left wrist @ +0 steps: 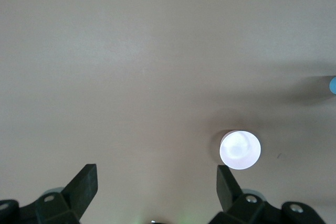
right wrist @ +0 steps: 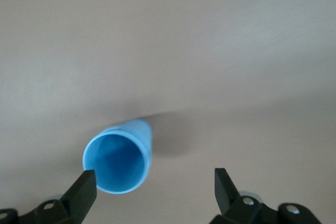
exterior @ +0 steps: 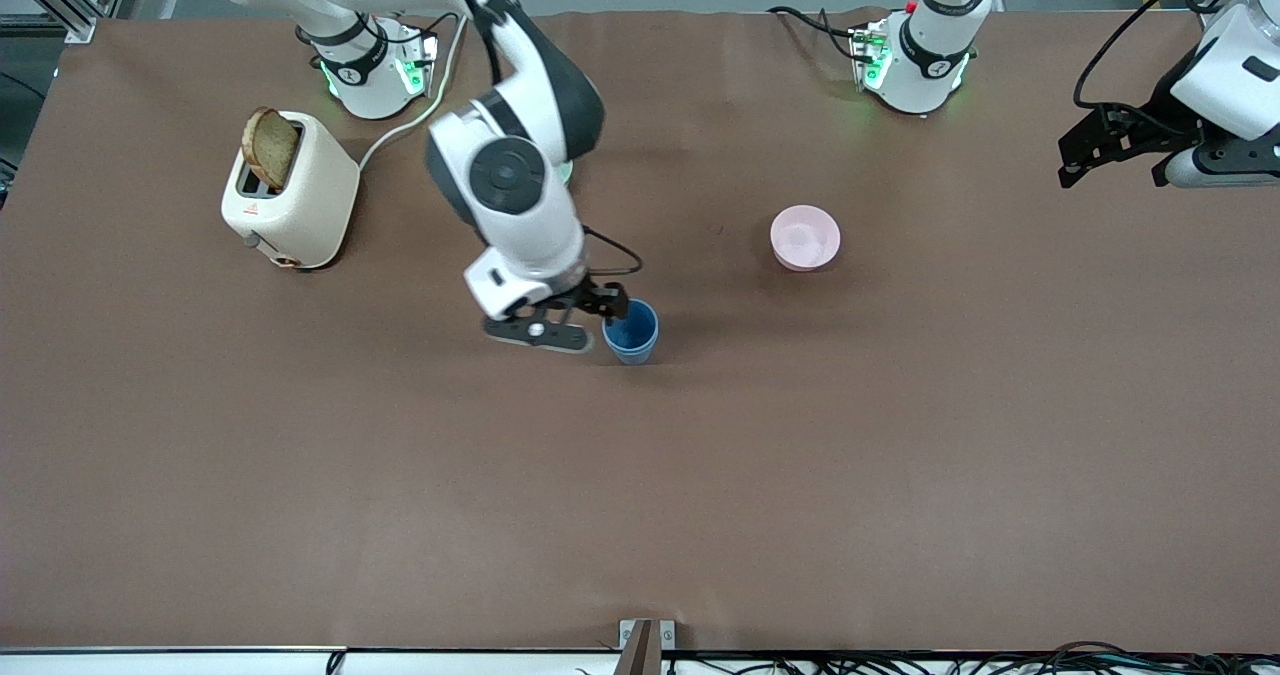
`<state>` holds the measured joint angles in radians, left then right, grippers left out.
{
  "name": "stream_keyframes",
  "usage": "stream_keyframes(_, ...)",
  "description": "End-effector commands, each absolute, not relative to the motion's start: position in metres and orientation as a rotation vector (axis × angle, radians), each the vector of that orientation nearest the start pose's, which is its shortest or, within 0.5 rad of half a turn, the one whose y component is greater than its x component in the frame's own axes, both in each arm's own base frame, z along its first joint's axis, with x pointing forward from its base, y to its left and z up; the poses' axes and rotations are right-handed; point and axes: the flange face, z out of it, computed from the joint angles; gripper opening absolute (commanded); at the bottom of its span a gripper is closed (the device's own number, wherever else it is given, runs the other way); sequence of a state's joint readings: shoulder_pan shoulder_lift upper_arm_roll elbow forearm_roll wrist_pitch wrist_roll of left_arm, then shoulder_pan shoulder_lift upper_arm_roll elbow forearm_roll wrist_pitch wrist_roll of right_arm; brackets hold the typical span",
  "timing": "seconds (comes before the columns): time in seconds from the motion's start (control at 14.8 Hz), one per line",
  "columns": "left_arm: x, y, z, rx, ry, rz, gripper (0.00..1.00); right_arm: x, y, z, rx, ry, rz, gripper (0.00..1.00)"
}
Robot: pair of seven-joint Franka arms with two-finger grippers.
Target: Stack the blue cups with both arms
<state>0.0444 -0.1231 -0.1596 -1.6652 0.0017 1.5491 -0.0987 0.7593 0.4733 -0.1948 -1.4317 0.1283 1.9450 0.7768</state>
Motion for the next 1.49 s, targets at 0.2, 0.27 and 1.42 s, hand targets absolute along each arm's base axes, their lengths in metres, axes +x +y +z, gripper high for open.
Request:
stream_keyframes(0.2,0.51,-0.065,0.644,-3.121,0.039,-0.029,1.0,0.583,0.251,0.56,-3.015,0.656,-0.078,1.0)
stream_keyframes(0.27,0.51,-0.065,0.644,-3.121,0.044,-0.032,1.0,0.583,0.229,0.575,-3.0,0.692,-0.084,1.0)
stream_keyframes(1.42,0.521,-0.064,0.652,-3.127,0.038,-0.061,1.0,0.543,-0.03,0.664,-3.114,0.22,-0.038,1.0)
